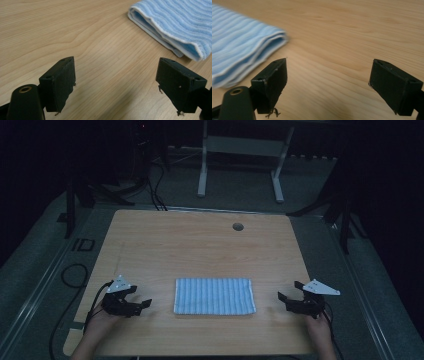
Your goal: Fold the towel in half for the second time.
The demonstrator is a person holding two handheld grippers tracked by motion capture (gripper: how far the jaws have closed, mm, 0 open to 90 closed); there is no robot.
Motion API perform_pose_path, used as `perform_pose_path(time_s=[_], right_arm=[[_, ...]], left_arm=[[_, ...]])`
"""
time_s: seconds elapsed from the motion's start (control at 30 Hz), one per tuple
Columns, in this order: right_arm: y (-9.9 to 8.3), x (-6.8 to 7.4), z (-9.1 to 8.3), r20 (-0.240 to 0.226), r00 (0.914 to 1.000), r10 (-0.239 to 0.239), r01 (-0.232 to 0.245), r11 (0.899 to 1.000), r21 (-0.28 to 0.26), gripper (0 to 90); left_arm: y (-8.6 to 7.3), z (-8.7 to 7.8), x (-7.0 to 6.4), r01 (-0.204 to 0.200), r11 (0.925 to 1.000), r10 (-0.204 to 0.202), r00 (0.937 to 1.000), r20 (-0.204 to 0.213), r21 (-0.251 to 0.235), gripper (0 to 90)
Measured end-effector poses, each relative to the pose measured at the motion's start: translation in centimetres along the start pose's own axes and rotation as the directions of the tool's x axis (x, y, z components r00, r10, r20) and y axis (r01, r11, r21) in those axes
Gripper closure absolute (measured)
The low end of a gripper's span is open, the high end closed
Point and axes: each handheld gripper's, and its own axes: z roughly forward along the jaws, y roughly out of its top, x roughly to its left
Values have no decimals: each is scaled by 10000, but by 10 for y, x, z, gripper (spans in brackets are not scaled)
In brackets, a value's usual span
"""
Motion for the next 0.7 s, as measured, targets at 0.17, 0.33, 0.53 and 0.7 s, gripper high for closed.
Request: perform_pose_path(time_s=[0.17,0.33,0.53,0.7], right_arm=[[-7,-6,-5,1193,9918,450,-450,9990,-23,145],[-14,-8,-6,1787,9820,607,-626,9980,51,146],[-17,-10,-5,1671,9838,652,-674,9977,73,146],[-18,-10,-3,1675,9841,596,-631,9979,156,146]], left_arm=[[-4,-4,1,91,9996,-95,9999,-140,-258,168],[-9,-7,2,316,9977,-344,9984,-454,-604,168],[-12,-3,2,372,9982,-390,9985,-388,-464,168],[-12,-3,3,495,9971,-516,9980,-354,-574,168]])
